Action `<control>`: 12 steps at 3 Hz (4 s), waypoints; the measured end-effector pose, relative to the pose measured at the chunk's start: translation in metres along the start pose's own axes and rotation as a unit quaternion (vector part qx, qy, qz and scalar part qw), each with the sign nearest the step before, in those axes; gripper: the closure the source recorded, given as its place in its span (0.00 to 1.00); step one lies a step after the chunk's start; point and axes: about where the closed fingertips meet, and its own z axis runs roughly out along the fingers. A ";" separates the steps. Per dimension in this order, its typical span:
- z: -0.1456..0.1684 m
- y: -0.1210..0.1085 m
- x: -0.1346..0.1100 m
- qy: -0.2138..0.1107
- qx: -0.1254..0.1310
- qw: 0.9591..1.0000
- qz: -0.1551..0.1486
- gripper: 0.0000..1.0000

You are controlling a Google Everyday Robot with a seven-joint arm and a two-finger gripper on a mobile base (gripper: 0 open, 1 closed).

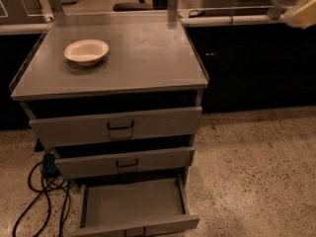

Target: Place orange can into bottom drawer

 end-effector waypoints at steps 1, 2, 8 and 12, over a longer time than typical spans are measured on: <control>0.017 0.021 0.018 0.008 -0.023 1.000 0.017 1.00; 0.017 0.021 0.018 0.008 -0.023 1.000 0.017 1.00; 0.216 0.292 0.150 -0.007 -0.099 0.992 0.082 1.00; 0.356 0.336 0.217 0.006 -0.086 0.990 0.112 1.00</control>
Offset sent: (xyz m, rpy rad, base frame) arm -0.0014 -0.0005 -0.0288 0.0238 0.0456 -0.0043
